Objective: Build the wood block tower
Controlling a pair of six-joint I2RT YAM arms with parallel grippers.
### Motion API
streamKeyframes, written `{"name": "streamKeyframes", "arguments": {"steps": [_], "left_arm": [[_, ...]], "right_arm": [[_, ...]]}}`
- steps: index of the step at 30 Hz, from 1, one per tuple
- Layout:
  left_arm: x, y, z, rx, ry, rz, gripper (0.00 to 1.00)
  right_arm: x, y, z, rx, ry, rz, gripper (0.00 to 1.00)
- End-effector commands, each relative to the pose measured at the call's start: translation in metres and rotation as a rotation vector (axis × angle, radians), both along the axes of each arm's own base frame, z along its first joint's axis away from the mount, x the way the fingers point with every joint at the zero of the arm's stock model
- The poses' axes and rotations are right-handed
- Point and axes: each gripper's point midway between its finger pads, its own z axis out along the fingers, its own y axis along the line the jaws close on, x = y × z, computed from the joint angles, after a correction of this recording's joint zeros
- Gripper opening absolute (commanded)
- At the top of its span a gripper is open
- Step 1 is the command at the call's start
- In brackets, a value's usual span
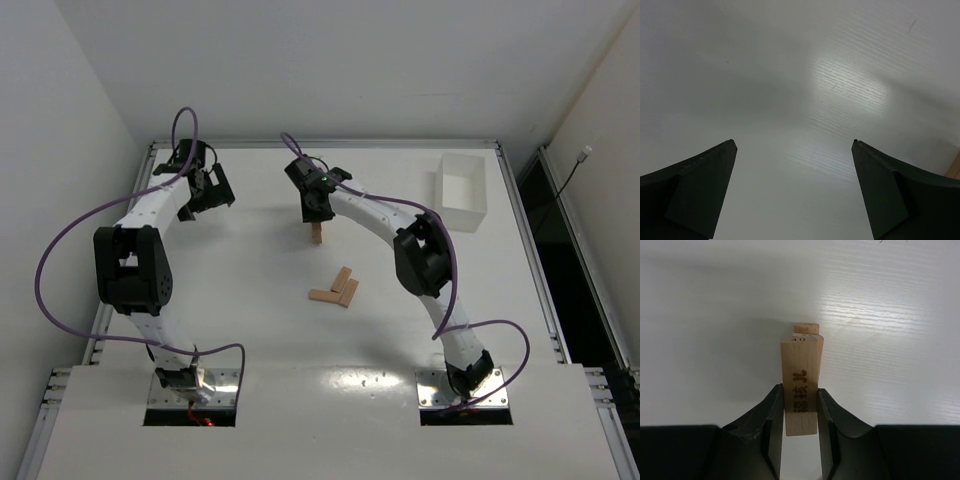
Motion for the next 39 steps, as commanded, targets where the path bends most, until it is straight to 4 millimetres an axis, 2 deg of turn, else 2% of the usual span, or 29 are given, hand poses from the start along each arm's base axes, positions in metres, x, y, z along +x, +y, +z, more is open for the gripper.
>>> {"name": "streamKeyframes", "arguments": {"steps": [1, 3, 6, 10, 11, 14, 17, 20, 22, 23, 24, 26, 27, 29, 30, 31, 32, 33, 34, 35, 36, 38, 39], "left_arm": [[0.014, -0.002, 0.016, 0.001, -0.058, -0.009, 1.00], [0.014, -0.002, 0.012, 0.001, -0.049, -0.009, 1.00], [0.014, -0.002, 0.012, 0.001, -0.049, -0.009, 1.00], [0.014, -0.002, 0.012, 0.001, -0.049, -0.009, 1.00], [0.014, -0.002, 0.012, 0.001, -0.049, -0.009, 1.00], [0.014, -0.004, 0.012, -0.007, -0.049, -0.015, 1.00], [0.014, -0.004, 0.012, -0.007, -0.049, -0.015, 1.00], [0.014, -0.004, 0.012, -0.007, -0.049, -0.015, 1.00], [0.014, -0.004, 0.012, -0.007, -0.049, -0.015, 1.00], [0.014, -0.004, 0.012, -0.007, -0.049, -0.015, 1.00], [0.014, -0.005, 0.012, -0.015, -0.049, -0.020, 1.00], [0.014, -0.005, 0.012, -0.016, -0.049, -0.021, 1.00], [0.014, -0.007, 0.016, -0.023, -0.058, -0.026, 1.00], [0.014, -0.007, 0.020, -0.023, -0.067, -0.026, 1.00], [0.014, -0.007, 0.020, -0.023, -0.067, -0.026, 1.00], [0.011, -0.007, 0.021, -0.017, -0.069, -0.035, 1.00], [0.011, -0.007, 0.021, -0.017, -0.069, -0.035, 1.00], [0.011, -0.007, 0.021, -0.017, -0.069, -0.035, 1.00], [0.010, -0.008, 0.026, -0.019, -0.078, -0.051, 1.00], [0.013, -0.008, 0.027, -0.018, -0.088, -0.051, 1.00], [0.013, -0.010, 0.027, -0.019, -0.087, -0.072, 1.00], [0.012, -0.011, 0.027, -0.022, -0.085, -0.089, 1.00], [0.012, -0.016, 0.027, -0.021, -0.084, -0.116, 1.00]], "right_arm": [[0.017, 0.006, 0.022, 0.035, -0.077, -0.025, 0.00], [0.017, 0.005, 0.017, 0.029, -0.070, -0.025, 0.02], [0.017, 0.005, 0.017, 0.023, -0.071, -0.017, 0.15], [0.016, 0.006, 0.017, 0.029, -0.066, -0.012, 0.36], [0.015, 0.007, 0.012, 0.029, -0.054, -0.007, 0.46], [0.017, 0.008, 0.013, 0.029, -0.062, 0.001, 0.62], [0.018, 0.009, 0.014, 0.024, -0.070, 0.017, 0.63], [0.020, 0.012, 0.038, 0.041, -0.108, 0.067, 0.63], [0.015, 0.013, 0.047, 0.031, -0.118, 0.152, 0.63], [0.013, 0.014, 0.068, 0.050, -0.149, 0.197, 0.63], [0.002, 0.013, 0.065, 0.052, -0.132, 0.259, 0.64], [-0.003, 0.016, 0.084, 0.077, -0.195, 0.396, 0.64], [-0.030, 0.016, 0.096, 0.138, -0.194, 0.505, 0.66], [-0.039, 0.006, 0.115, 0.149, -0.278, 0.637, 0.66], [-0.058, -0.002, 0.101, 0.142, -0.240, 0.690, 0.66], [-0.066, -0.015, 0.117, 0.112, -0.280, 0.765, 0.66], [-0.082, -0.023, 0.103, 0.091, -0.244, 0.825, 0.64], [-0.094, -0.026, 0.100, 0.115, -0.226, 0.899, 0.64], [-0.103, -0.033, 0.096, 0.110, -0.213, 0.942, 0.60], [-0.127, -0.041, 0.087, 0.135, -0.194, 1.089, 0.59], [-0.135, -0.046, 0.082, 0.118, -0.190, 1.132, 0.53], [-0.159, -0.049, 0.066, 0.109, -0.196, 1.287, 0.50], [-0.161, -0.051, 0.066, 0.098, -0.217, 1.305, 0.48]]}}
